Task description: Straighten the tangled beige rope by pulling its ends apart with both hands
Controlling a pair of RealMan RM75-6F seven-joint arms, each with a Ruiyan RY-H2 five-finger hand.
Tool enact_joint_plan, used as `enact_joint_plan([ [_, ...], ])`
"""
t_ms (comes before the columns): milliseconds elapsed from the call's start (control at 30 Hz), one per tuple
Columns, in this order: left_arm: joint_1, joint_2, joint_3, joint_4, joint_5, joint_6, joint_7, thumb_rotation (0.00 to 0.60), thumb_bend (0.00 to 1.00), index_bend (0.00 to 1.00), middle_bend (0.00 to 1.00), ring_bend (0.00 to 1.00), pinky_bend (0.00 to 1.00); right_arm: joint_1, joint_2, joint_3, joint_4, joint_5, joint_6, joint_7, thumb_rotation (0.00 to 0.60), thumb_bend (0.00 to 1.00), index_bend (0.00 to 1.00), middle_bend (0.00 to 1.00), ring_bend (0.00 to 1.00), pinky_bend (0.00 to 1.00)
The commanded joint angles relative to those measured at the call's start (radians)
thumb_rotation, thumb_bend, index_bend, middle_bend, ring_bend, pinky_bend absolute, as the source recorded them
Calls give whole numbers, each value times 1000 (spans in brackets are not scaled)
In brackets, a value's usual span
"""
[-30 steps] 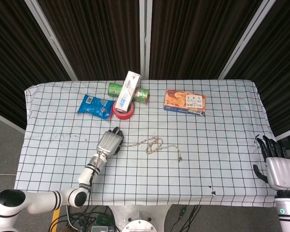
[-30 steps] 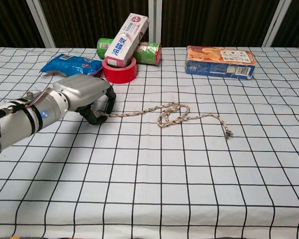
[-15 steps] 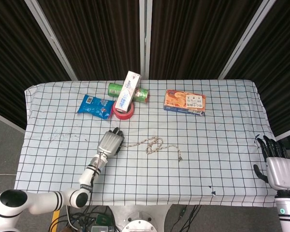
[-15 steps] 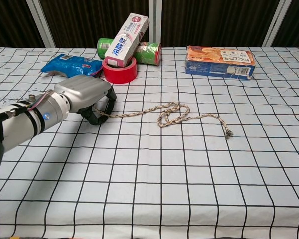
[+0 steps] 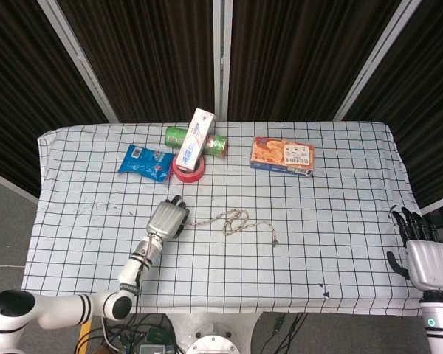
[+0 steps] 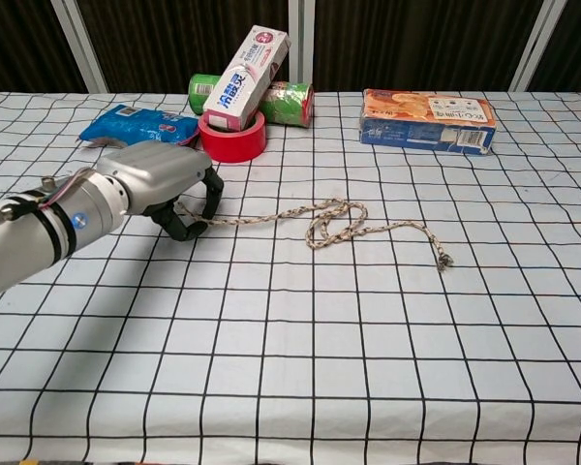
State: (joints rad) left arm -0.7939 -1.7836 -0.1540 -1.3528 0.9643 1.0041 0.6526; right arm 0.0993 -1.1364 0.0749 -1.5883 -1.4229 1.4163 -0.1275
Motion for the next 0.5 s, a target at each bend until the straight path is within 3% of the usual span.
enact_joint_plan([
  [33,4,8,-6,-4,3,9,-10,600,427,580,338,166,413,2,0,-3,-4,-3,-4,-4,600,293,0,0,0,0],
  [267,19,41,-10,-32,9,31,-23,600,427,582,340,168,413,20,-13,-17,-32,-11,-44,-24,600,293,0,0,0,0],
  [500,32,66,-6,-53,11,42,-33,600,427,582,340,168,413,53,-126,-2,-53,-8,-56,-92,600,289,0,0,0,0],
])
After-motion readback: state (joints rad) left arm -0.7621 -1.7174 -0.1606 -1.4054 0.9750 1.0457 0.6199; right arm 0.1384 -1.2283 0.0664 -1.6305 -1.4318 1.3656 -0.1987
